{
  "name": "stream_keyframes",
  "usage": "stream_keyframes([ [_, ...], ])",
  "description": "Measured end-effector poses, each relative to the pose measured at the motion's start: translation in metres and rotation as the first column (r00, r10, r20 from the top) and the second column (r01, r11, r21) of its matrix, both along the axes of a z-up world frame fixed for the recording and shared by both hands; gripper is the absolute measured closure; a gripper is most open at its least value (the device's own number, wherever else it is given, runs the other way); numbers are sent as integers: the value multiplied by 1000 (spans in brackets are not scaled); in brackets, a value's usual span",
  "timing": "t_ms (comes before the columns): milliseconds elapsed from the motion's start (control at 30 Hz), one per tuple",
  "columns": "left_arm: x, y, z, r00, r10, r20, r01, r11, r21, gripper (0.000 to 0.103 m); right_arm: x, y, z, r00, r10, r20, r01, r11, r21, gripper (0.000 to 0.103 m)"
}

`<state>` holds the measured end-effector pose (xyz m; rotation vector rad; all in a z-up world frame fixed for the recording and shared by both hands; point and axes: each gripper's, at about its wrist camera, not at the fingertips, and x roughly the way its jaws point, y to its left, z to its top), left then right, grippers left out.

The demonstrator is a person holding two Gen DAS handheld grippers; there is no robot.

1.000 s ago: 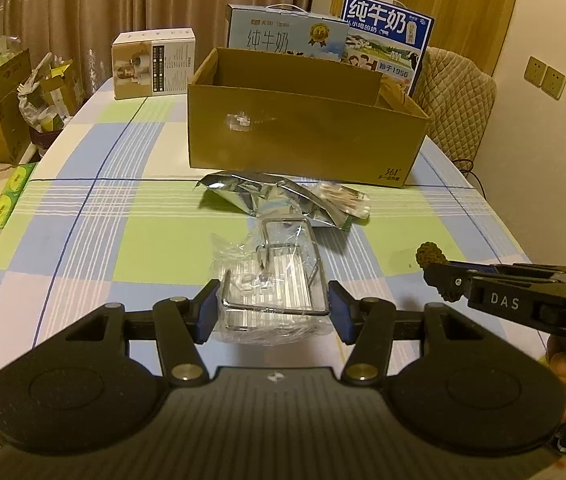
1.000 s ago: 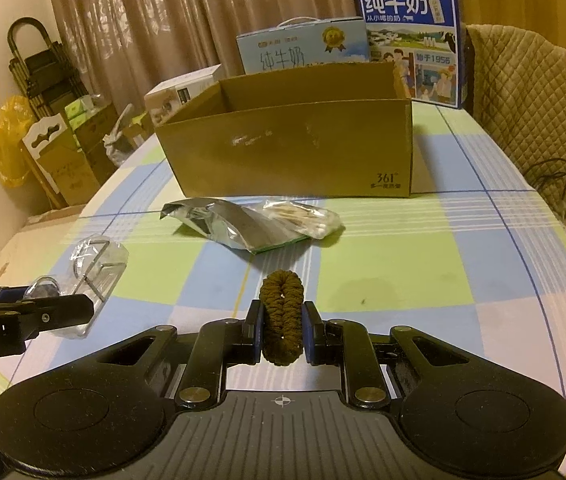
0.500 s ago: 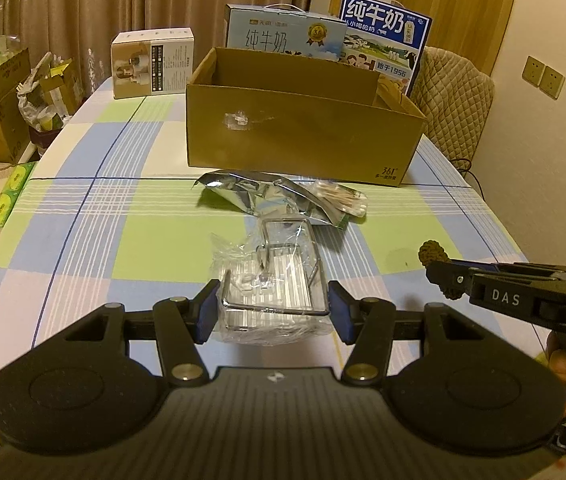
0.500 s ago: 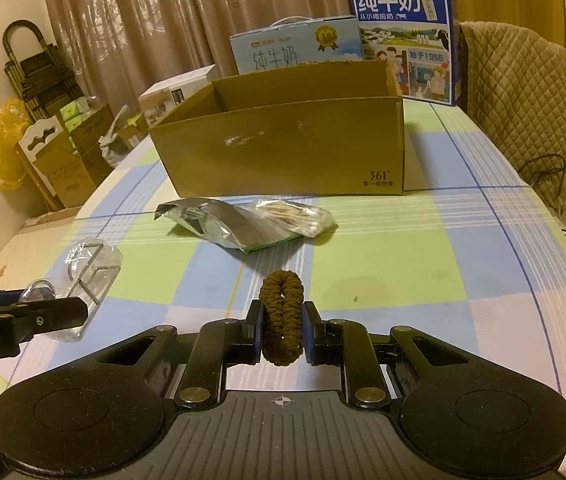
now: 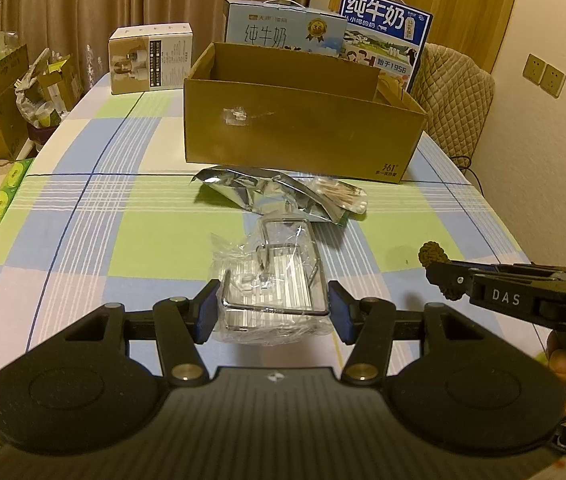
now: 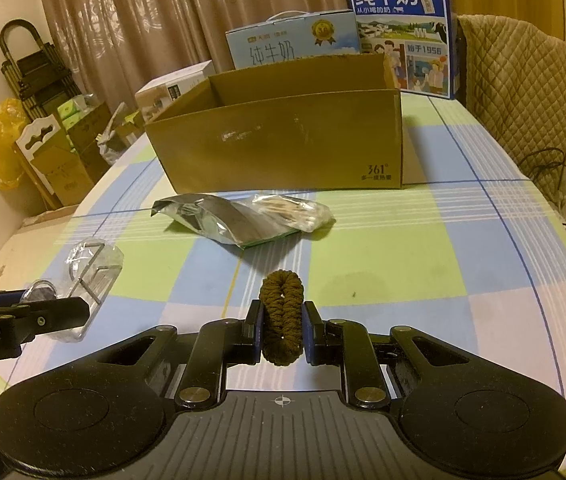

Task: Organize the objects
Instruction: 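Lift the wire rack with left tool while right tool lifts the hair tie, then carry the wire rack with left tool while right tool carries the hair tie over the box, then open left tool to drop the wire rack into the box while right tool releases the hair tie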

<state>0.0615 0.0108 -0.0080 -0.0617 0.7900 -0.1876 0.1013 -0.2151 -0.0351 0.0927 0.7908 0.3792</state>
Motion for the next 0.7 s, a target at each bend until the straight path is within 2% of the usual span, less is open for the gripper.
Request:
stream_keyframes([
  [367, 9, -3, 5, 1000, -10, 1, 10, 1000, -12, 52, 7, -2, 9, 1000, 8, 7, -8, 1000, 10, 87],
  [700, 58, -5, 42, 997, -41, 70, 44, 998, -35, 52, 60, -15, 63, 993, 17, 116, -15, 1000, -22, 87],
])
